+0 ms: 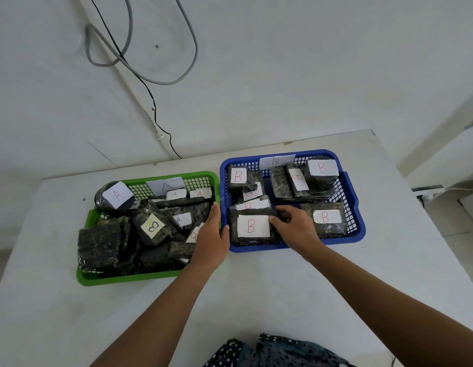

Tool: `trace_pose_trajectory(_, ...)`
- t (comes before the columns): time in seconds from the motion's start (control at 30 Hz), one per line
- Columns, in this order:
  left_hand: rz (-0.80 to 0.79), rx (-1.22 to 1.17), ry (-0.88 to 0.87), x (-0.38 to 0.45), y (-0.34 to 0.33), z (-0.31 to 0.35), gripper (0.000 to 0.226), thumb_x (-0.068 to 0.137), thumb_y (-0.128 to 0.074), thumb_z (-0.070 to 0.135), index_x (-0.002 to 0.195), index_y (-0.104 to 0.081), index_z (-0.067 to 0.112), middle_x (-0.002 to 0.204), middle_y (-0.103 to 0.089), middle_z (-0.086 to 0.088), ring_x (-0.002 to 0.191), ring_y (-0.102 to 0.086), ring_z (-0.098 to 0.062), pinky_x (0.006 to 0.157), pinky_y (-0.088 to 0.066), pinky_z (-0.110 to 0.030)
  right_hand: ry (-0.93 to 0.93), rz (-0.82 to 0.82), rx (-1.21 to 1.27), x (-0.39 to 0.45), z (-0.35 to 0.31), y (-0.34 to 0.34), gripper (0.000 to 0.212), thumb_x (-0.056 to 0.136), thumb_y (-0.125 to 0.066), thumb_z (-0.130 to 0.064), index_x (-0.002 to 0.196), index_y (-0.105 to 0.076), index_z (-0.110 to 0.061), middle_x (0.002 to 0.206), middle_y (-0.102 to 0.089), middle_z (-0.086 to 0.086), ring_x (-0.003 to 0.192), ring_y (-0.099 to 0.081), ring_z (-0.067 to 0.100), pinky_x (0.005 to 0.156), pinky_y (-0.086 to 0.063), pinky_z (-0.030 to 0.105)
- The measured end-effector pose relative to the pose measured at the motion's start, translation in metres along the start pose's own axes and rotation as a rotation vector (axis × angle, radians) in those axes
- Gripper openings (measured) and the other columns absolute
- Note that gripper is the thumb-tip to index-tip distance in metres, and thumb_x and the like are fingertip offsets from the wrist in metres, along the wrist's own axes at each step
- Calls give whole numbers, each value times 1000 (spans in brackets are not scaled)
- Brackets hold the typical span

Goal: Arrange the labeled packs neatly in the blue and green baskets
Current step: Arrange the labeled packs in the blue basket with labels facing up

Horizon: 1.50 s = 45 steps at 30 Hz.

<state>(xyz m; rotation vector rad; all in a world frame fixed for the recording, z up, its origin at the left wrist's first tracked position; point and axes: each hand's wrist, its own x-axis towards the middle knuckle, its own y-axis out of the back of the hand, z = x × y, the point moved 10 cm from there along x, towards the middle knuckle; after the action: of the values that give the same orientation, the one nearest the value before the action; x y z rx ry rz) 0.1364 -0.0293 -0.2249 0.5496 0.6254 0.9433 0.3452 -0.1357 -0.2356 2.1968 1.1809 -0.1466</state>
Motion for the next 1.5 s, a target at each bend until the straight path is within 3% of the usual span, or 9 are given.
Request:
trace_pose_trajectory(0.1,1,-2,2,0,1,-2,66,104,-45,19,159,-9,27,158,-37,-2,135,-47,-23,106,-41,-28,15,-26,-39,-4,-3,-6,52,95,-66,-31,143,-53,-16,129,-66,2,114,-61,18,102,-50,36)
trace_pose_trajectory(0.23,-26,-30,0,2,1,-3,65,104,-44,19,159,-9,27,158,-36,-2,139,-43,-23,113,-39,-36,22,-82,-92,-6,-7,-14,56,99,-59,-35,149,-44,-17,137,-60,3,114,-56,15,95,-48,30)
trace_pose_trajectory(0.33,-46,-29,-6,4,4,-2,63,104,-44,20,158,-11,25,158,-37,-4,139,-43,-24,114,-37,-40,12,-63,-126,-7,-9,-12,62,99,-58,-37,153,-36,-19,141,-56,4,121,-55,20,102,-49,37)
trace_pose_trajectory(0.47,40,16,-107,5,28,7,62,102,-51,25,157,-24,20,160,-31,2,147,-28,-16,120,-27,-36,141,71,-344,-12,-35,-1,52,98,-54,-45,145,-41,-27,129,-62,-1,111,-61,22,91,-55,49)
trace_pose_trajectory(0.6,127,124,-182,8,64,2,56,100,-53,33,152,-38,22,158,-36,6,146,-30,-10,117,-25,-30,225,104,-452,-11,-66,-10,53,96,-51,-49,145,-41,-30,137,-58,-3,117,-58,24,92,-51,47)
trace_pose_trajectory(0.73,118,160,-172,7,81,-13,57,99,-54,36,151,-38,22,159,-34,7,146,-28,-10,113,-20,-24,234,68,-487,-8,-78,-25,50,97,-52,-48,143,-46,-30,142,-54,-3,119,-58,22,93,-49,44)
trace_pose_trajectory(1.03,205,460,-238,3,121,-23,58,101,-48,35,153,-33,13,161,-29,-7,151,-16,-21,123,-17,-45,629,-45,-680,-26,-142,-105,53,99,-50,-45,146,-44,-22,148,-50,3,134,-47,25,101,-46,45)
trace_pose_trajectory(1.33,170,574,-167,1,158,-84,60,102,-42,40,155,-29,16,164,-23,-4,153,-11,-20,124,-9,-44,663,-229,-894,-9,-157,-192,59,102,-45,-37,153,-30,-13,158,-35,10,147,-29,27,118,-28,42)
trace_pose_trajectory(1.5,151,604,-189,1,154,-97,59,103,-39,44,153,-34,13,161,-28,-7,151,-19,-21,125,-8,-42,615,-282,-1185,0,-146,-211,52,101,-41,-32,147,-38,-6,142,-54,13,129,-52,27,120,-22,45)
